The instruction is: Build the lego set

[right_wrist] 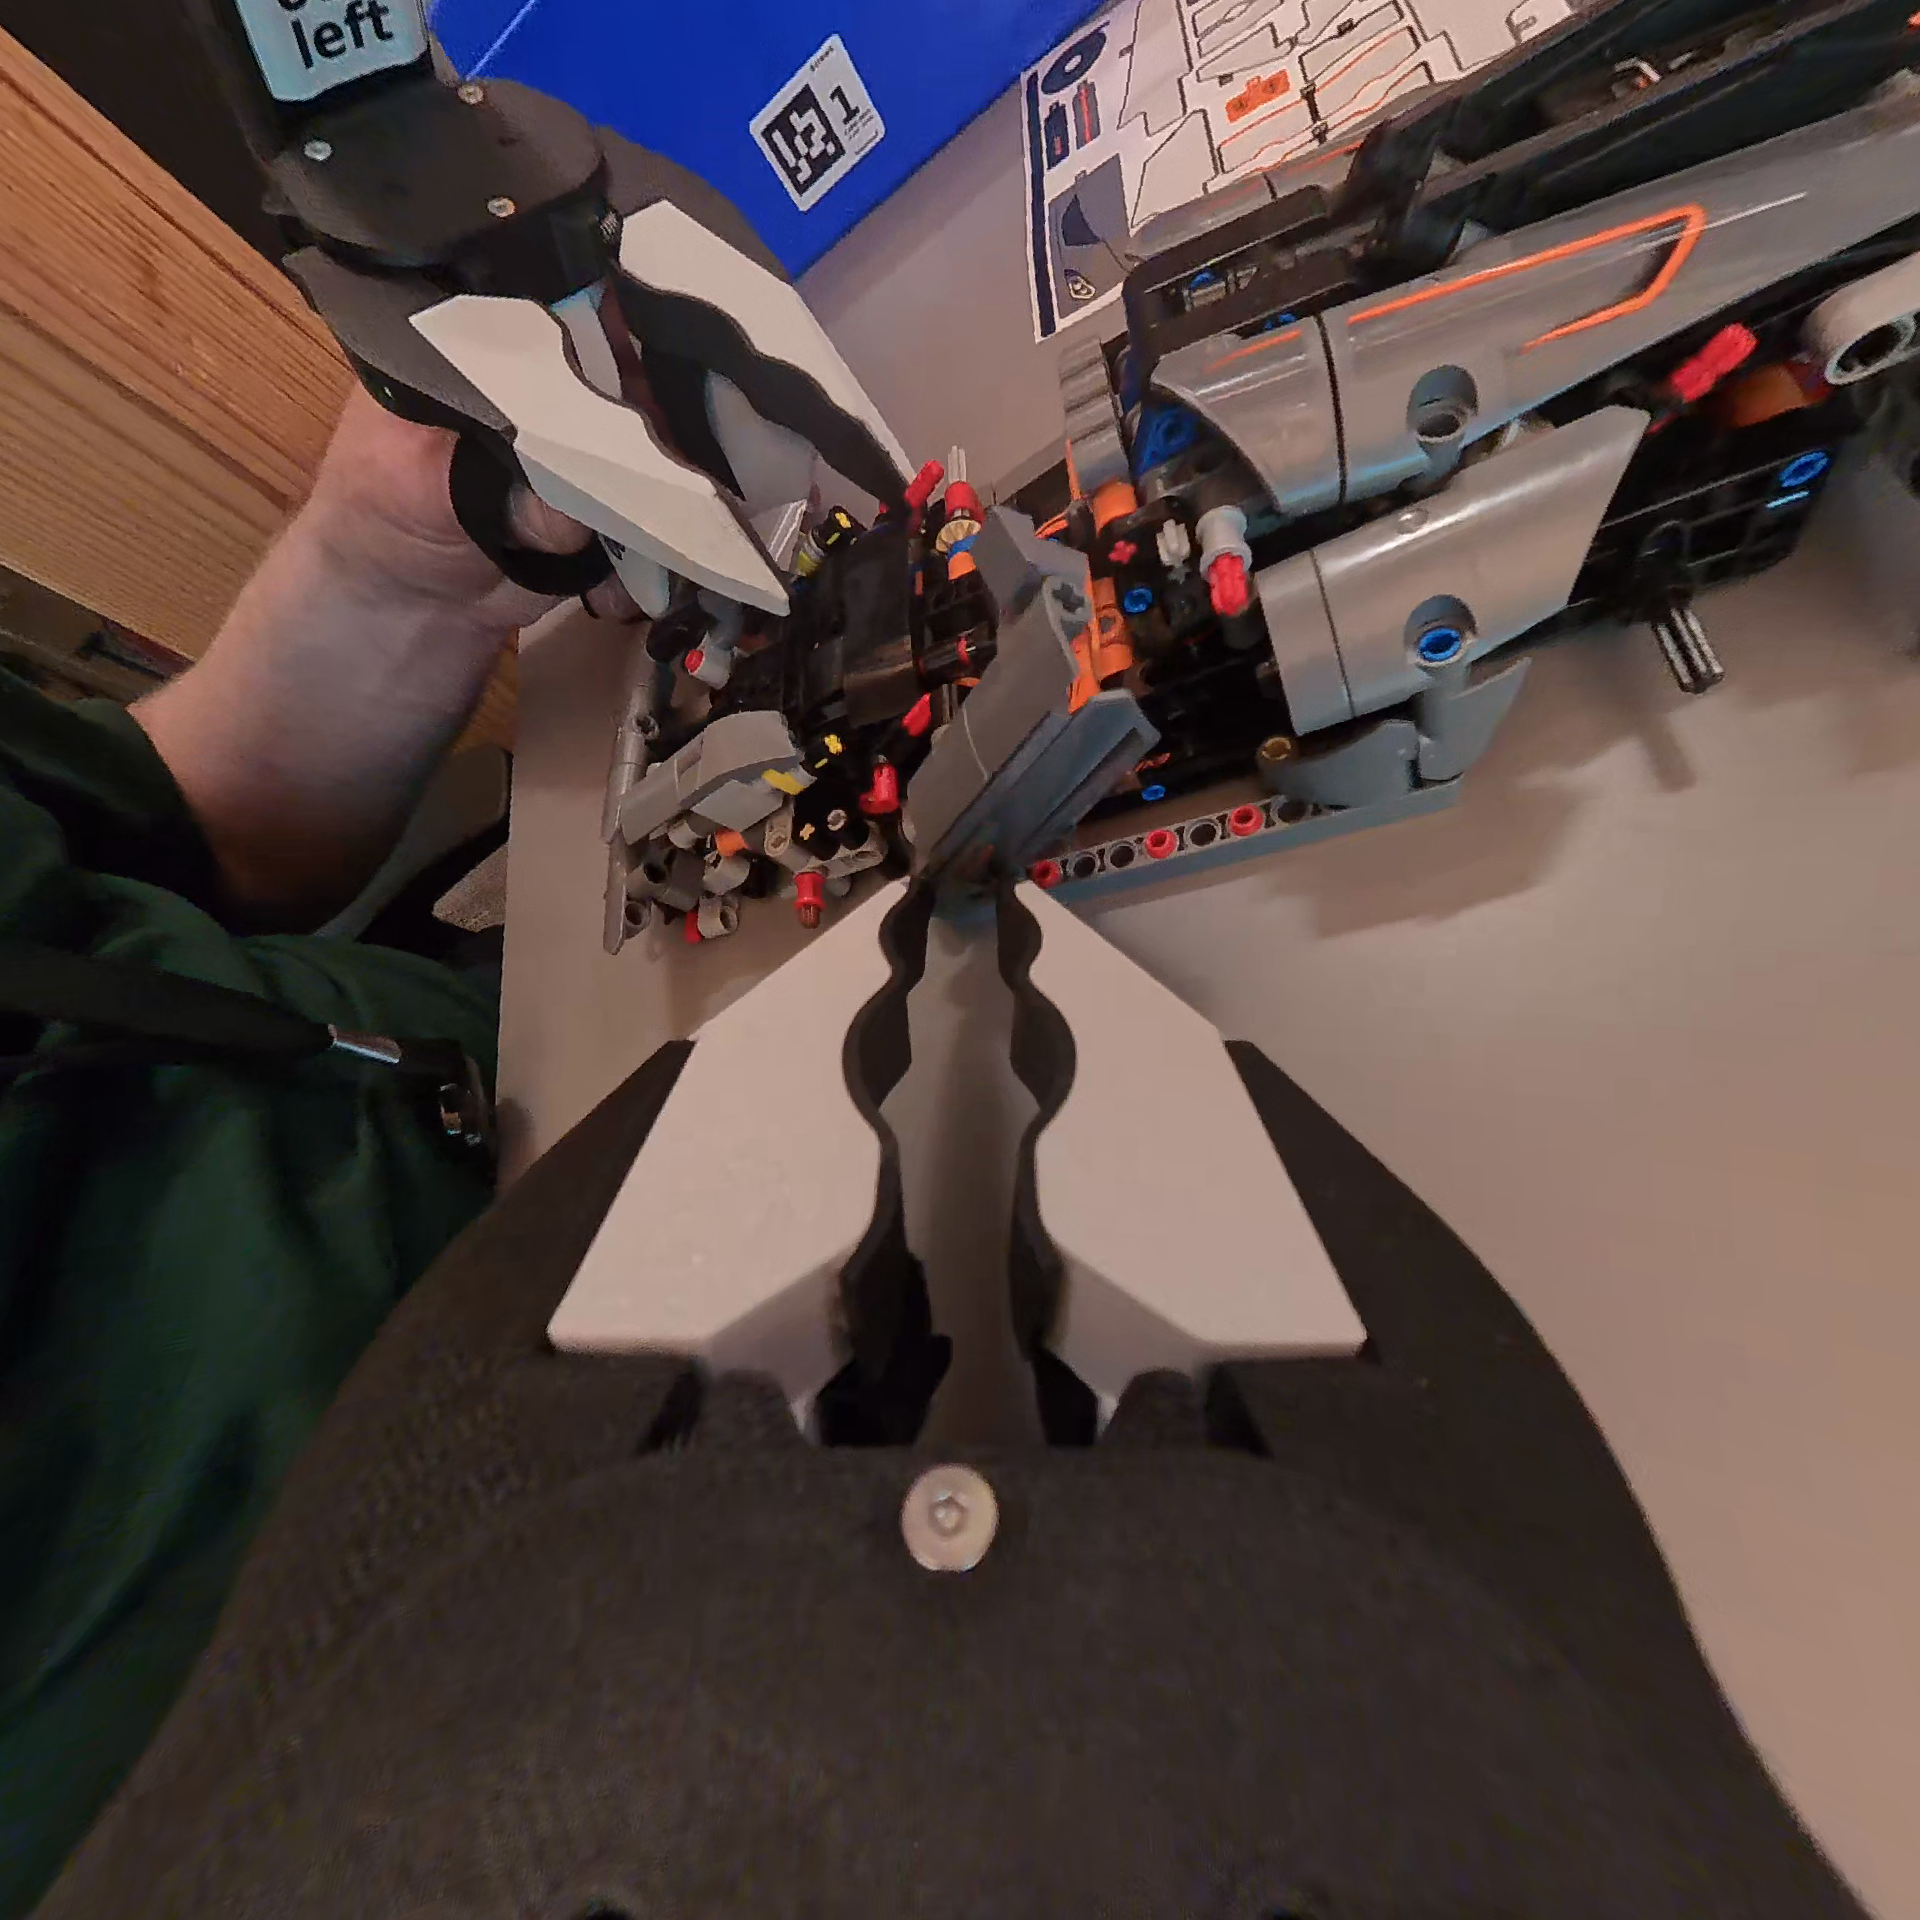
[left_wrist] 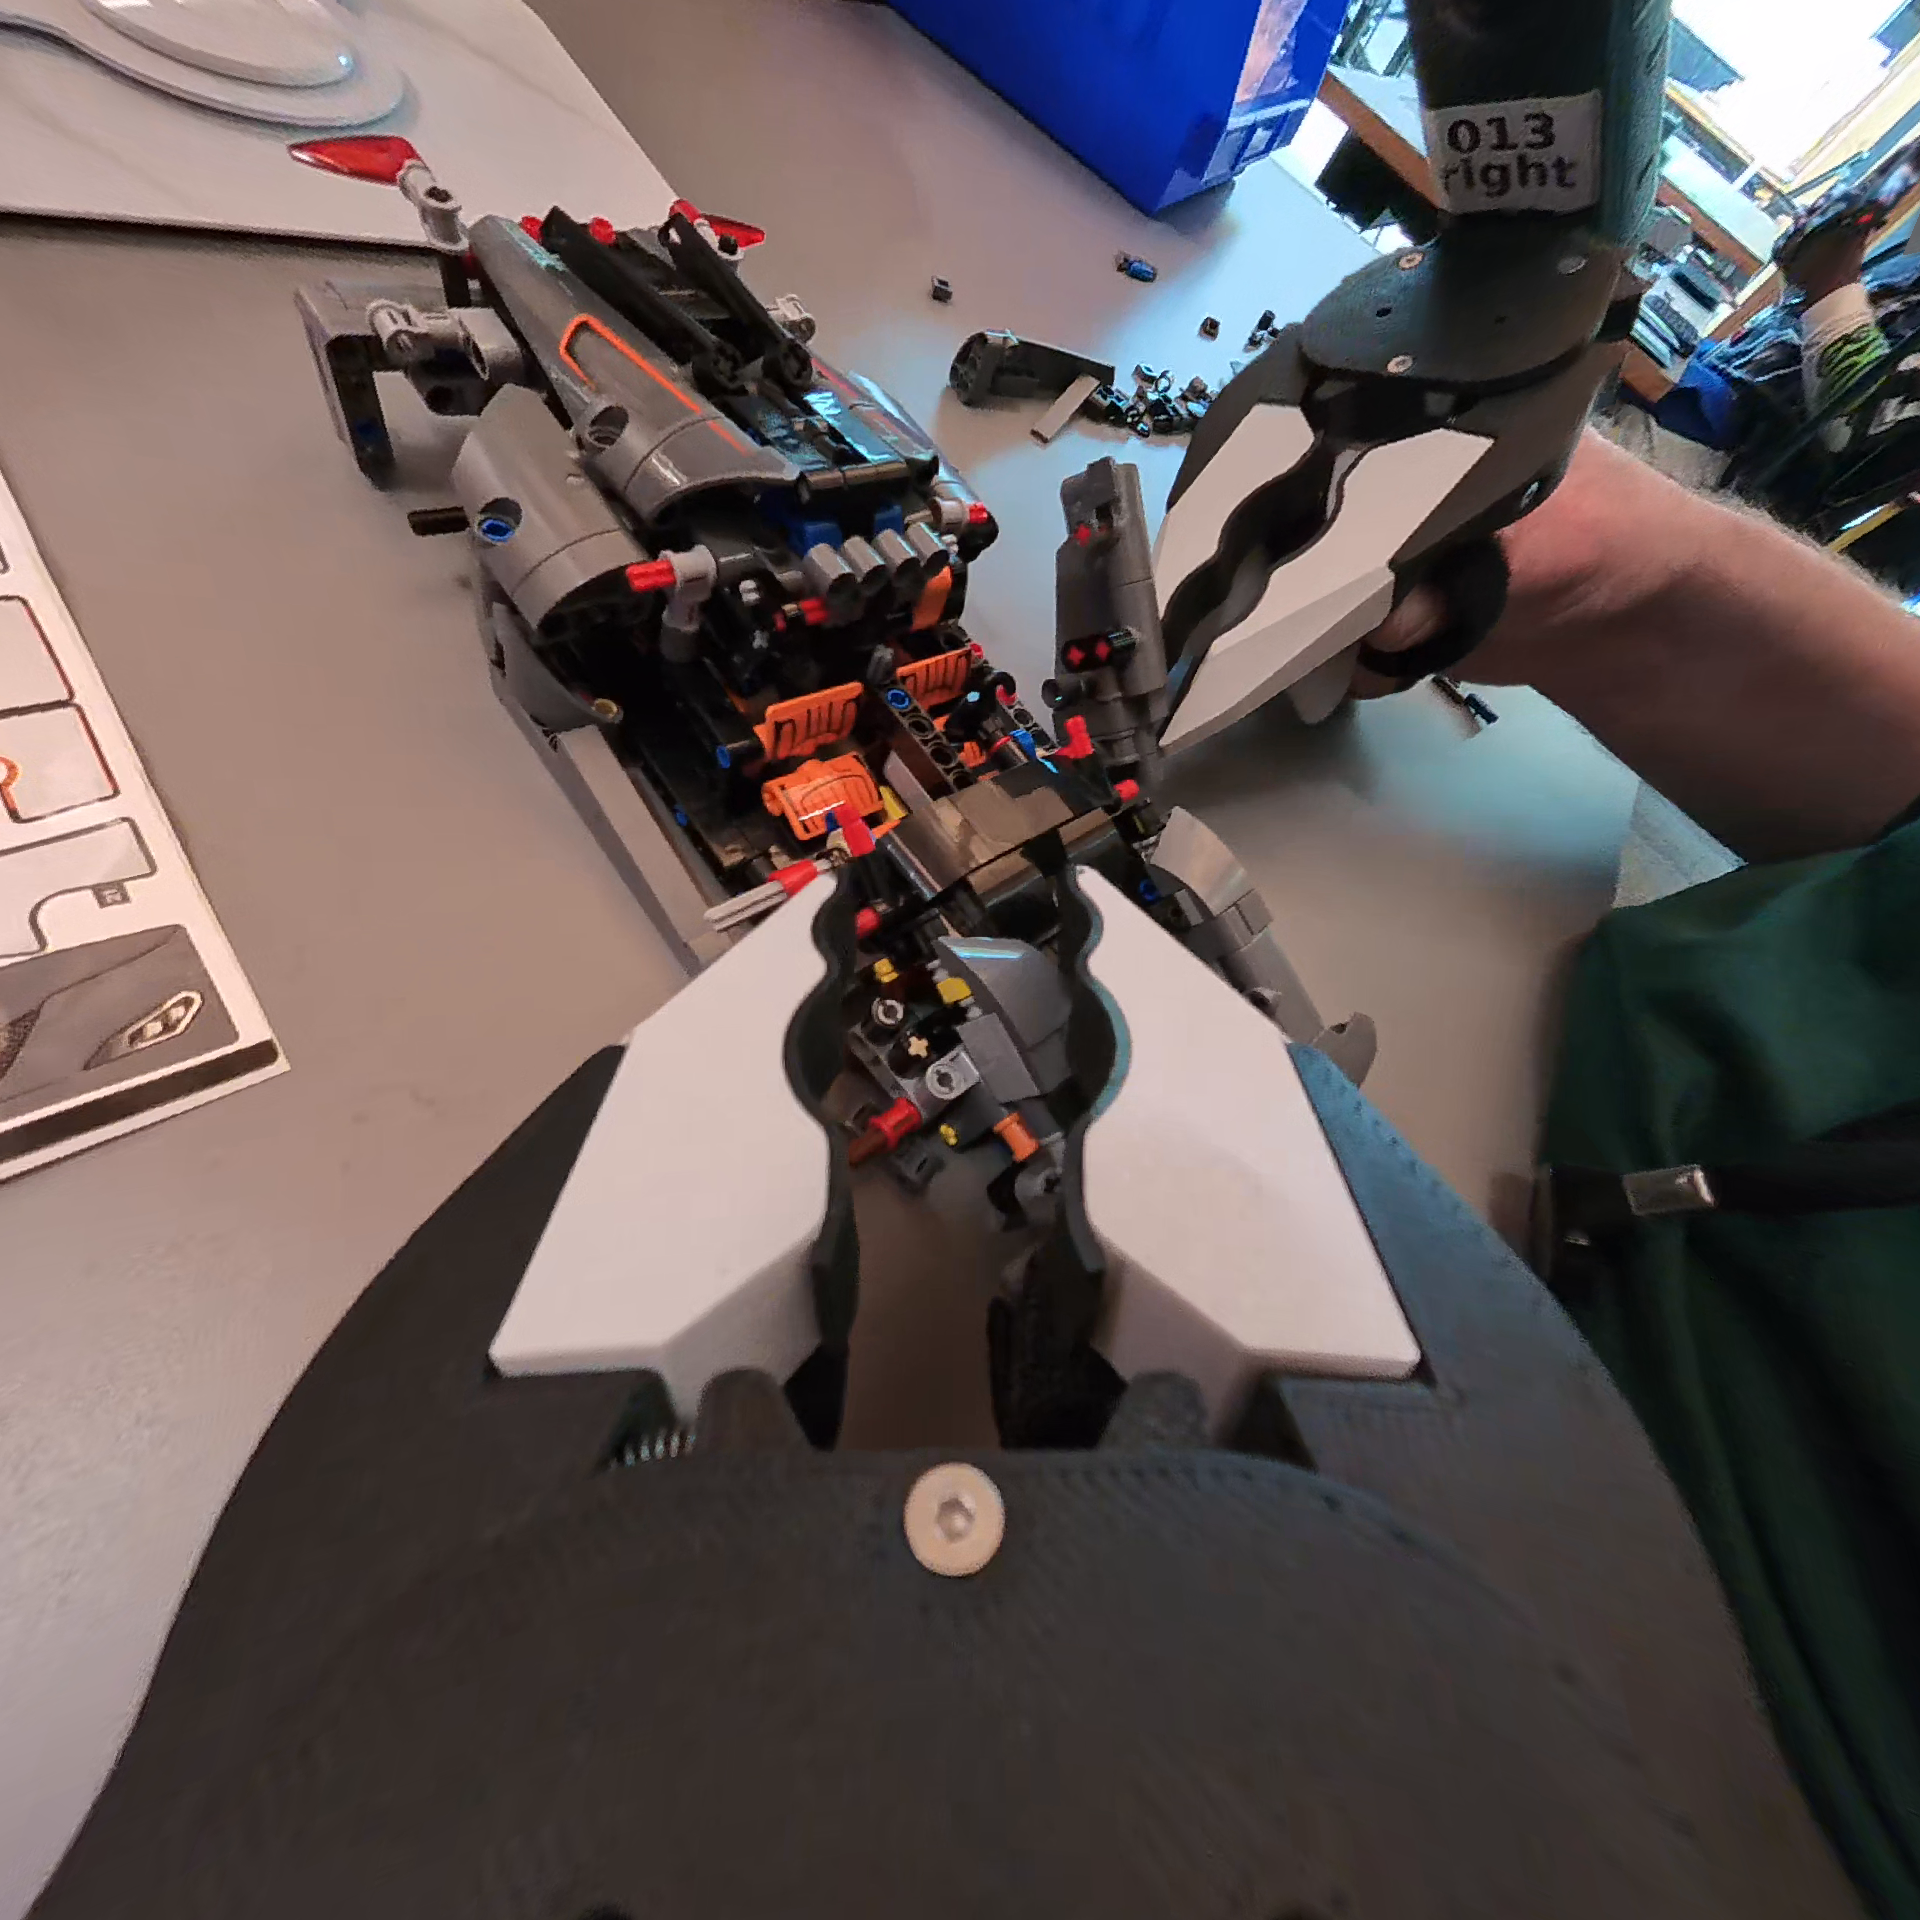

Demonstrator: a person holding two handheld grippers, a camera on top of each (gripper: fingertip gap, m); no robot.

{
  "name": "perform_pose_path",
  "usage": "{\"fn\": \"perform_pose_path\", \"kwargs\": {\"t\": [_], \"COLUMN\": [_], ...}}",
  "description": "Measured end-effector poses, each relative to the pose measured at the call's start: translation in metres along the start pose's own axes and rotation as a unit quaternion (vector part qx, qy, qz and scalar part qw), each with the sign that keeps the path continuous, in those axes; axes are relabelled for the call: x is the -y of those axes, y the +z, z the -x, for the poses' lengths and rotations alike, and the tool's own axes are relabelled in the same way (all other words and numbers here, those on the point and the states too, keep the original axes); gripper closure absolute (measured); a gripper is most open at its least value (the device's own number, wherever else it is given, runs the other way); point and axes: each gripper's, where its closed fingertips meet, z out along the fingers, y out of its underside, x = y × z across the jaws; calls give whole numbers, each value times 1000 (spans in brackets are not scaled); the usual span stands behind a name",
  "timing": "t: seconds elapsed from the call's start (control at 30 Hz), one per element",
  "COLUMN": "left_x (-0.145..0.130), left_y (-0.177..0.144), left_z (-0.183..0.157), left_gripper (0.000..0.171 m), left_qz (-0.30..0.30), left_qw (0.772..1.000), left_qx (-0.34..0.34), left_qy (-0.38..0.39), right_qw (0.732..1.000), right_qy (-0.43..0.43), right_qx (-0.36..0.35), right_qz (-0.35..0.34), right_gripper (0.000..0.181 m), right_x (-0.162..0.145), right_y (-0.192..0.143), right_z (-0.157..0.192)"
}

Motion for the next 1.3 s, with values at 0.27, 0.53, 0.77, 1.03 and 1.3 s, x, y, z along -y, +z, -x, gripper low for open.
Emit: {"fn": "perform_pose_path", "kwargs": {"t": [0.27,0.53,0.77,1.03,1.3], "left_x": [0,3,0,1,1], "left_y": [-3,-10,-5,-4,-4], "left_z": [3,17,13,14,17], "left_gripper": [136,127,127,128,132], "left_qz": [-5,-21,-5,-7,-11], "left_qw": [1000,999,999,999,998], "left_qx": [2,42,15,9,12], "left_qy": [-5,-10,-29,-43,-58], "right_qw": [1000,1000,1000,1000,1000], "right_qy": [-9,-4,-1,-1,1], "right_qx": [-11,-16,-13,-22,-24], "right_qz": [-8,-15,-14,-15,-16], "right_gripper": [170,168,167,169,169], "right_x": [2,3,3,3,4], "right_y": [3,3,5,6,7], "right_z": [0,-1,0,0,0]}}
